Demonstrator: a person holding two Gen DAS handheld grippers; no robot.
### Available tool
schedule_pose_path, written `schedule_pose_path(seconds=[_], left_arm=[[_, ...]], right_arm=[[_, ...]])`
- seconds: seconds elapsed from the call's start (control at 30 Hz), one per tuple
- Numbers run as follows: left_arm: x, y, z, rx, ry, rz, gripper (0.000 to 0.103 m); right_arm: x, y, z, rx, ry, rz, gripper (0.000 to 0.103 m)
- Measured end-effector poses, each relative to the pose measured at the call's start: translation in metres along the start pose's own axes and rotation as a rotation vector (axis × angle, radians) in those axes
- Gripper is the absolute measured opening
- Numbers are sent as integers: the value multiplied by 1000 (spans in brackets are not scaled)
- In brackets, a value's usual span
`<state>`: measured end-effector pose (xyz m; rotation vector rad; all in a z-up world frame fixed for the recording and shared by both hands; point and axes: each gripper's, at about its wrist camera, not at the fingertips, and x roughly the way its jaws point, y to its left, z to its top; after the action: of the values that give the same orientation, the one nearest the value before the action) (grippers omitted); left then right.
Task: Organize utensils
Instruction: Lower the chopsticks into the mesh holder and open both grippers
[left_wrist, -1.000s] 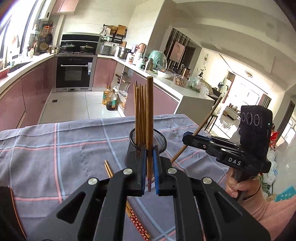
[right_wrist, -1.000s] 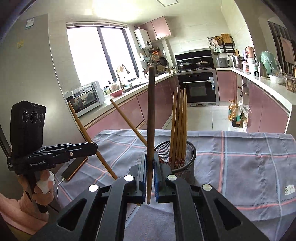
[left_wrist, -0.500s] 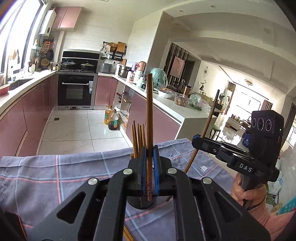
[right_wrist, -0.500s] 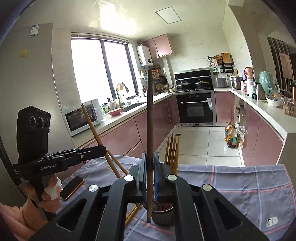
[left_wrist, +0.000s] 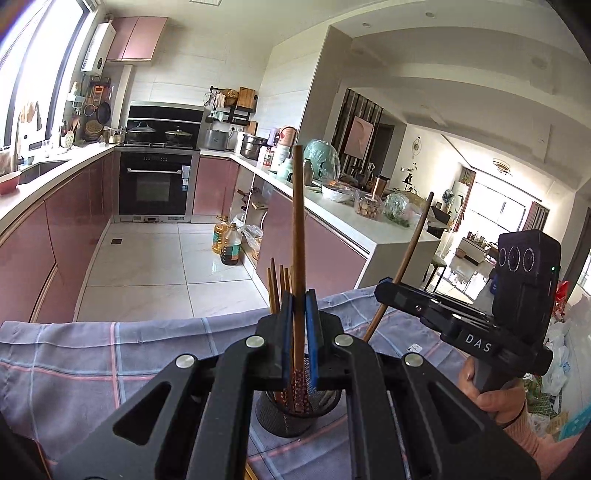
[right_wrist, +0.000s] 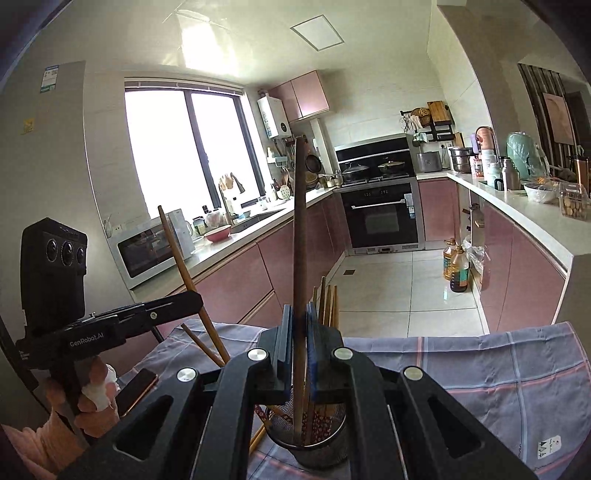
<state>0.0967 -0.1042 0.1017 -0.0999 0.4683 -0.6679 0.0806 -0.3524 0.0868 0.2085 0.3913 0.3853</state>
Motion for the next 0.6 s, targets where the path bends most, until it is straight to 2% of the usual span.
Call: schedule_pose_path(seconds=[0.23,0.43,0.6], left_arm=[[9,-1,-9,26,38,26,8],[4,-3,-12,74,55,18,8],[5,0,-8,64,55,6,8]], right_arm=[[21,-5,-12,-1,64,-17,6],[39,-7,-26,2,149,-21,6],[48,-8,-34,14,192,-22,6]])
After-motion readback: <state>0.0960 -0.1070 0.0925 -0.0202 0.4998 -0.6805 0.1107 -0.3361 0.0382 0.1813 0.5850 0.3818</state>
